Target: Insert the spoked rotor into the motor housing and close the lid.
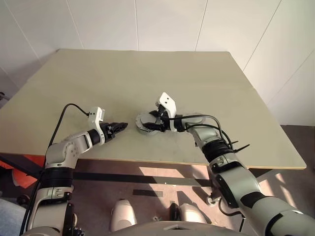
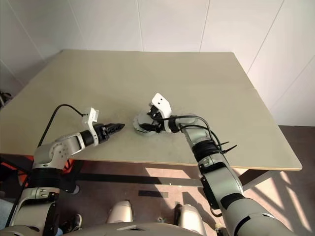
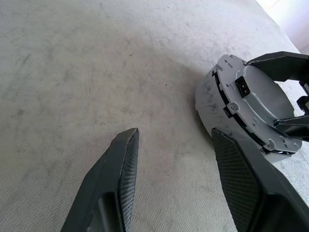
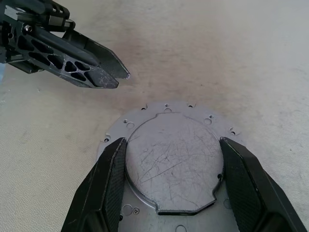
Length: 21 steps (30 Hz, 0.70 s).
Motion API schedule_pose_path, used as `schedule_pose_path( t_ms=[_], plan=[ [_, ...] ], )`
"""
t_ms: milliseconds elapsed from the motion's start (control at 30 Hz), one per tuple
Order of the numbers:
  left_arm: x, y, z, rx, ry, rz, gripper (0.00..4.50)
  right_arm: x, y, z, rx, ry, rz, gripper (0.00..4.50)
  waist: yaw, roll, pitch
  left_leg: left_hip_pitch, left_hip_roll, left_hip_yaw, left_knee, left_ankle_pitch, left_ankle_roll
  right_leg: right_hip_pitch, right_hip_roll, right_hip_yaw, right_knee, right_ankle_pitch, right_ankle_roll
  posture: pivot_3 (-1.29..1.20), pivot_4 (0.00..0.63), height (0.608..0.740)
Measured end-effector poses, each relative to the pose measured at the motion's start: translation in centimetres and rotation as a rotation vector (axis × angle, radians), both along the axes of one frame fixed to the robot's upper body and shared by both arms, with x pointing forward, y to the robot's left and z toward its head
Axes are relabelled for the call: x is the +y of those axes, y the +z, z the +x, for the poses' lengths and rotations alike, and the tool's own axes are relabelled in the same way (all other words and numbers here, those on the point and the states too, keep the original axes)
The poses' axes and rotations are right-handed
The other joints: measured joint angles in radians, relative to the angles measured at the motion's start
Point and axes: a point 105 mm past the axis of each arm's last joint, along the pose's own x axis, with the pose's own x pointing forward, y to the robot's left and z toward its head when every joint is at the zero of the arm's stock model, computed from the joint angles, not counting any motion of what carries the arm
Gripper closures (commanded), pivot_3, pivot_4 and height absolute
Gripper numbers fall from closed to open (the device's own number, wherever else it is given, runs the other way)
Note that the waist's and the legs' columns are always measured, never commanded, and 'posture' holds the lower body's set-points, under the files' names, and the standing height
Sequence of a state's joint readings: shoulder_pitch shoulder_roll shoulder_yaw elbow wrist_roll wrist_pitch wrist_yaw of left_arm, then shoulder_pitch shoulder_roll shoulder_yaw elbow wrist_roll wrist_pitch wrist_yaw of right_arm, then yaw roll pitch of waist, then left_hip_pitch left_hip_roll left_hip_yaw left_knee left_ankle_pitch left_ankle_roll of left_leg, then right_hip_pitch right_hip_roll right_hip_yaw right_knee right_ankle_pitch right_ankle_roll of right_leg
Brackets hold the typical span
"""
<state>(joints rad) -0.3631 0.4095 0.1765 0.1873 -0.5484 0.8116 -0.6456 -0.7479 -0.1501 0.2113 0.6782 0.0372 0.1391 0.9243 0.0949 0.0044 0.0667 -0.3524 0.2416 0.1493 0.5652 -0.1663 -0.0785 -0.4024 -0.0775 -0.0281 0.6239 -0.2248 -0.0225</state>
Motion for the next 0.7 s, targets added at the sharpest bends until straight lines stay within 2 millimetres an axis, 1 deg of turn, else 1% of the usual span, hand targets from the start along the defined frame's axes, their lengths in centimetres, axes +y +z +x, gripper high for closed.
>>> schedule_pose_path(
  t_ms=[200, 433, 700],
  plan=[
    [0.0, 0.0, 0.0, 0.0, 0.0, 0.0, 1.97, -0.09, -0.03, -0.04, -0.003, 0.005, -0.008, 1.58, 0.0, 0.0, 0.0, 0.0, 0.0, 0.0, 0.0, 0.0, 0.0, 0.0, 0.0, 0.0, 0.0, 0.0, 0.0, 0.0, 0.0, 0.74],
    [-0.02, -0.01, 0.0, 0.001, 0.0, 0.0, 1.97, -0.64, -0.03, -0.61, -0.022, 0.03, -0.019, 1.58, 0.002, 0.0, 0.0, 0.0, 0.0, 0.0, 0.0, 0.0, 0.0, 0.001, 0.0, 0.0, -0.001, 0.0, 0.0, 0.0, 0.0, 0.74],
    [-0.03, -0.01, 0.0, 0.001, 0.0, -0.001, 1.97, -0.52, -0.03, -0.6, -0.021, 0.026, -0.016, 1.58, 0.001, 0.0, 0.0, 0.0, 0.0, 0.0, 0.0, 0.0, 0.001, 0.001, 0.0, 0.0, 0.0, 0.0, 0.0, 0.0, 0.0, 0.74]
  ],
)
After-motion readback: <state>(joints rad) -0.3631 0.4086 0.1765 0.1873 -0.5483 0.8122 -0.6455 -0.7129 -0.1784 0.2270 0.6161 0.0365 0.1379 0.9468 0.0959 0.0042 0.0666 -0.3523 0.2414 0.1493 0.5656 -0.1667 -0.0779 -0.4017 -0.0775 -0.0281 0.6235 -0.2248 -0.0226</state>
